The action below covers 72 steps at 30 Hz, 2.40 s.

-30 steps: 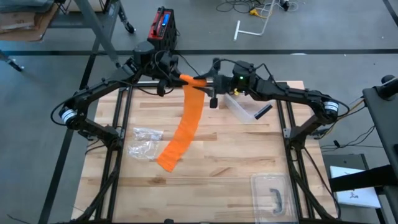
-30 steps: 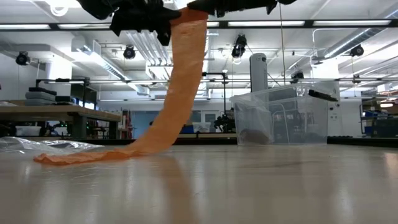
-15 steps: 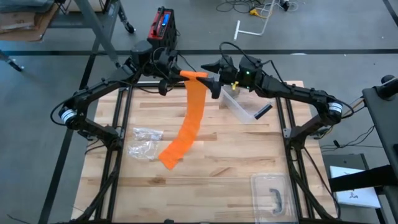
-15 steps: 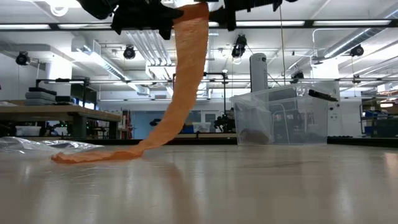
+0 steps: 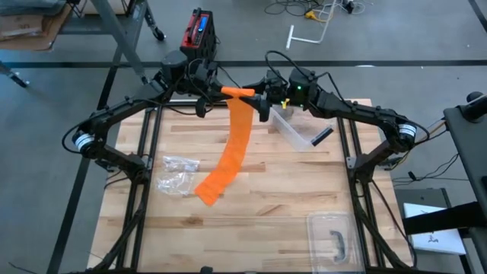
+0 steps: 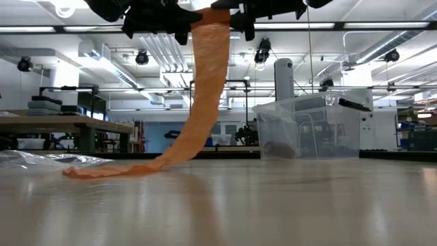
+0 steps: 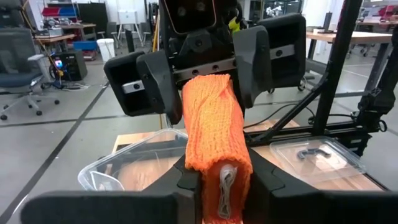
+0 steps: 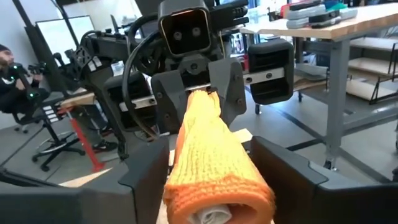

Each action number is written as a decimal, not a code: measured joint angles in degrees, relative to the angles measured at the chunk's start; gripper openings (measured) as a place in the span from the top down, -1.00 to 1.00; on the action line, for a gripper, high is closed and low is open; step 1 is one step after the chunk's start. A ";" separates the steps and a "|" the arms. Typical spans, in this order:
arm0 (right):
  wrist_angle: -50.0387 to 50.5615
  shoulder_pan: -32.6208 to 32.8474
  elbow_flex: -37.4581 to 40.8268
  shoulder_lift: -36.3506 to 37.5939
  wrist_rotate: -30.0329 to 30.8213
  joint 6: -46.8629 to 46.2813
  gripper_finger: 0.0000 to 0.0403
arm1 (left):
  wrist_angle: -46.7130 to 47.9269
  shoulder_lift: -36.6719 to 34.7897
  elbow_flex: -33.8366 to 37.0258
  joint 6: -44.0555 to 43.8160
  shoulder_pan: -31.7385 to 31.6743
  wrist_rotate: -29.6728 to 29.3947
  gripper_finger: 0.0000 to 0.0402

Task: Roll bandage
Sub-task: Roll the orange bandage on the table

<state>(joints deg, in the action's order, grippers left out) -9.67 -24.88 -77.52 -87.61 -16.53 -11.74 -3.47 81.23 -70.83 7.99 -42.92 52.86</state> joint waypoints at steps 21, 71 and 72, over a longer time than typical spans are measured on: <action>0.14 -0.05 -0.11 0.00 -1.33 1.17 0.31 | -3.07 0.02 0.13 -1.22 0.00 0.15 0.72; -7.49 5.22 0.00 -0.11 2.66 29.67 0.72 | -4.06 -0.14 0.44 -1.59 -7.61 5.15 -0.51; -7.91 5.18 0.00 -0.31 2.83 30.71 0.71 | -4.12 0.00 0.44 -0.85 -7.60 7.57 -0.53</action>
<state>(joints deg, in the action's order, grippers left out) -17.59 -19.70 -77.52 -87.92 -13.71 18.98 -7.59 81.23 -70.39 7.14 -50.52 60.44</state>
